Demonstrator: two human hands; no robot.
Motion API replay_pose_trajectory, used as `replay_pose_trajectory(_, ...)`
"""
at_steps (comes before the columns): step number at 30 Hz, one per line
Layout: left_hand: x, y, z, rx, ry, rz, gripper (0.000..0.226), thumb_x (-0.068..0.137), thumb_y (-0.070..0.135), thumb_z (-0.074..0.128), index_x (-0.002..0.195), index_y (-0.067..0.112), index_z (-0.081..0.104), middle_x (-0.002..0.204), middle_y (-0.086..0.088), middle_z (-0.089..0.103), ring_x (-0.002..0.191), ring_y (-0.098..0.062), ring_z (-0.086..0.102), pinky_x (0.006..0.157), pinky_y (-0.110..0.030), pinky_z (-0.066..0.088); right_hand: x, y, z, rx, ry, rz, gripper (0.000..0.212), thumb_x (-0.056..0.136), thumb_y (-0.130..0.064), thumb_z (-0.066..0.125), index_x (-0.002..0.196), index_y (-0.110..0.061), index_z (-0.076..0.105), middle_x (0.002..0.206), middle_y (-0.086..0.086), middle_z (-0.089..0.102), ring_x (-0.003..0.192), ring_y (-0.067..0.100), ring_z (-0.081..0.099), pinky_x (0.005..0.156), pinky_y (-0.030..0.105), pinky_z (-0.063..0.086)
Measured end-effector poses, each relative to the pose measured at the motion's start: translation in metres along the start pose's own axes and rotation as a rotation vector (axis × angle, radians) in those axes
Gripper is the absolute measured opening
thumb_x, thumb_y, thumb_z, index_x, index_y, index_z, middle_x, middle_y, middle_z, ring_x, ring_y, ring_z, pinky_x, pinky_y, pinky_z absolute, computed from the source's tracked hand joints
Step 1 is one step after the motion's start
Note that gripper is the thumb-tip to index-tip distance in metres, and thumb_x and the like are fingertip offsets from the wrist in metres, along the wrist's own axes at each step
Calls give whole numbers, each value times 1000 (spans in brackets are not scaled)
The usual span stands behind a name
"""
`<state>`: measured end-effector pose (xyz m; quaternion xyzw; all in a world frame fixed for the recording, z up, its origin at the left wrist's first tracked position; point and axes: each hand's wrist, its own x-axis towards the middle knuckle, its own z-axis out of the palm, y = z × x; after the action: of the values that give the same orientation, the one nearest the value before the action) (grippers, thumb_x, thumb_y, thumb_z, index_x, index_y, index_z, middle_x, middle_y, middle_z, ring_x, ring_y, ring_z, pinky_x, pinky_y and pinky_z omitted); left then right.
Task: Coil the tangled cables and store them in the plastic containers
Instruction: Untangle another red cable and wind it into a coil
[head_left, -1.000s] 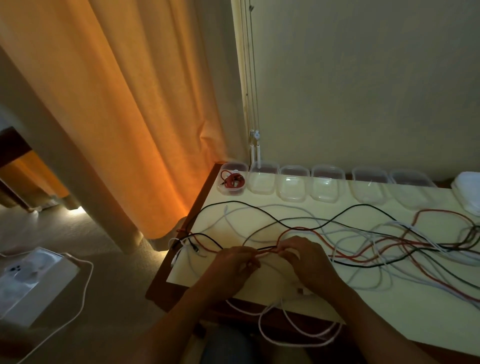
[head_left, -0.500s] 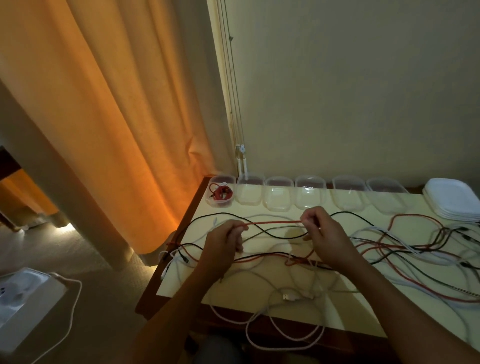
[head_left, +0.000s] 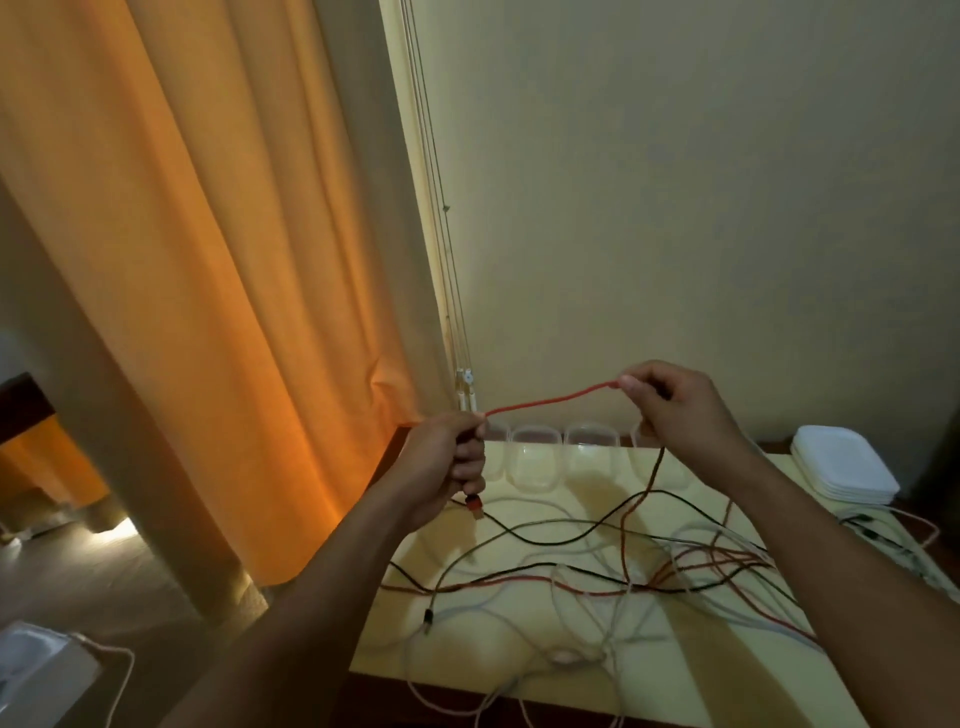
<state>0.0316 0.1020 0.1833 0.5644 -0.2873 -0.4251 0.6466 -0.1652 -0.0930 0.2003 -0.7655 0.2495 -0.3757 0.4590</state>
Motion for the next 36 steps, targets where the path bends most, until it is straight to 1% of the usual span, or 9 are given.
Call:
replay_pose_trajectory(7, -26, -11, 61, 635, 13, 180, 27, 95, 41, 69, 114, 22, 67, 89, 14, 64, 70, -4, 57, 66, -22, 49, -20, -41, 4, 10, -100, -36, 8, 97, -16, 66, 99, -18, 73, 70, 7, 47, 61, 18, 44, 58, 31, 42)
replay_pose_trajectory(10, -15, -40, 96, 871, -67, 180, 51, 93, 44, 71, 138, 23, 57, 124, 11, 64, 94, -8, 61, 84, -24, 46, -26, -49, 10, 278, -89, 83, 7, 98, -8, 63, 100, -5, 69, 59, 0, 45, 52, 15, 42, 51, 28, 40)
replay_pose_trajectory(12, -6, -51, 115, 915, -145, 193, 42, 98, 37, 66, 135, 18, 62, 121, 8, 67, 98, -8, 62, 83, -20, 42, -28, -52, 8, 438, -73, 177, 10, 99, -6, 61, 103, 2, 65, 61, 1, 45, 53, 15, 42, 52, 29, 41)
replay_pose_trajectory(18, 13, -52, 133, 714, -122, 197, 29, 105, 21, 50, 86, 19, 71, 68, 8, 64, 54, 0, 51, 57, -23, 39, -33, -31, -28, 363, 75, 215, 20, 100, -15, 60, 109, 1, 69, 82, 10, 68, 74, 21, 66, 68, 30, 56)
replay_pose_trajectory(23, 14, 2, 129, 227, -29, 97, 25, 110, 15, 41, 100, 4, 61, 66, -2, 50, 52, -13, 32, 47, -24, 25, -71, 39, -28, 21, -202, 228, 31, 100, -18, 61, 128, -30, 65, 117, -11, 73, 95, 5, 67, 75, 24, 50)
replay_pose_trajectory(27, 5, 60, 116, 126, -23, 176, 25, 111, 19, 40, 105, 5, 60, 68, 0, 47, 53, -10, 35, 46, -22, 30, -94, 84, 0, -215, -404, 237, 22, 96, -20, 67, 113, -32, 74, 106, -16, 75, 86, 1, 68, 84, 27, 57)
replay_pose_trajectory(30, 0, 89, 90, 396, 123, 292, 28, 110, 22, 41, 104, 9, 65, 74, -1, 53, 62, -13, 46, 56, -27, 40, -86, 87, -4, -258, -319, 258, 20, 96, -20, 67, 81, -28, 77, 79, -9, 75, 68, 4, 65, 77, 40, 55)
replay_pose_trajectory(32, 8, 89, 67, 771, 223, 352, 29, 110, 22, 43, 102, 13, 70, 88, -3, 62, 79, -17, 58, 74, -35, 49, -69, 73, -16, -244, -159, 242, 24, 96, -19, 67, 74, -22, 76, 63, -10, 70, 57, 0, 59, 66, 27, 51)
replay_pose_trajectory(36, 16, 58, 53, 1124, 58, 228, 26, 107, 28, 50, 100, 13, 70, 91, -4, 67, 84, -21, 62, 90, -45, 55, -27, 16, -33, -214, 5, 167, 23, 92, -25, 72, 71, -16, 77, 64, 5, 71, 54, 8, 55, 62, 28, 48)
